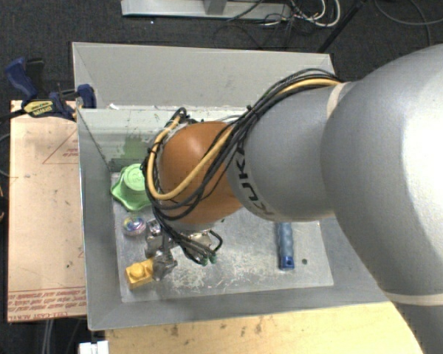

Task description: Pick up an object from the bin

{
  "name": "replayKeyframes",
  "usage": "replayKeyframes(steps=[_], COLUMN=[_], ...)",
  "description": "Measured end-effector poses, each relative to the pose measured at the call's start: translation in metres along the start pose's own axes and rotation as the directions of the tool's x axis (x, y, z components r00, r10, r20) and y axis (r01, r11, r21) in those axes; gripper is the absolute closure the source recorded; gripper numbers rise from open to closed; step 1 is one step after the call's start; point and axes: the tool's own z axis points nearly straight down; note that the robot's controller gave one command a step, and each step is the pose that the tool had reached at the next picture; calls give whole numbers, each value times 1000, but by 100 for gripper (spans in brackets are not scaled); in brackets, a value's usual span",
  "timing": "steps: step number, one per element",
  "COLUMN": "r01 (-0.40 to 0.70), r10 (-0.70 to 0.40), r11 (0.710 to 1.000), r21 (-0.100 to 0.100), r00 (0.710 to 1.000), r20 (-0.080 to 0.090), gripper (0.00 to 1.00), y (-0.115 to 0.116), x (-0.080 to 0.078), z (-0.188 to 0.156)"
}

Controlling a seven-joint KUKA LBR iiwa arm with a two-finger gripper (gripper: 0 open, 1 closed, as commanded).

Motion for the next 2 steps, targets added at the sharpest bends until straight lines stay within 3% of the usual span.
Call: replayKeyframes(steps=[1,2], r01=[320,665], r10=[-320,-665], r11=[948,747], r21=[2,-1], r00=[948,747], r20=[4,-1], gripper=[100,100], y=[-25,-24], x=[15,15], z=[-152,-147])
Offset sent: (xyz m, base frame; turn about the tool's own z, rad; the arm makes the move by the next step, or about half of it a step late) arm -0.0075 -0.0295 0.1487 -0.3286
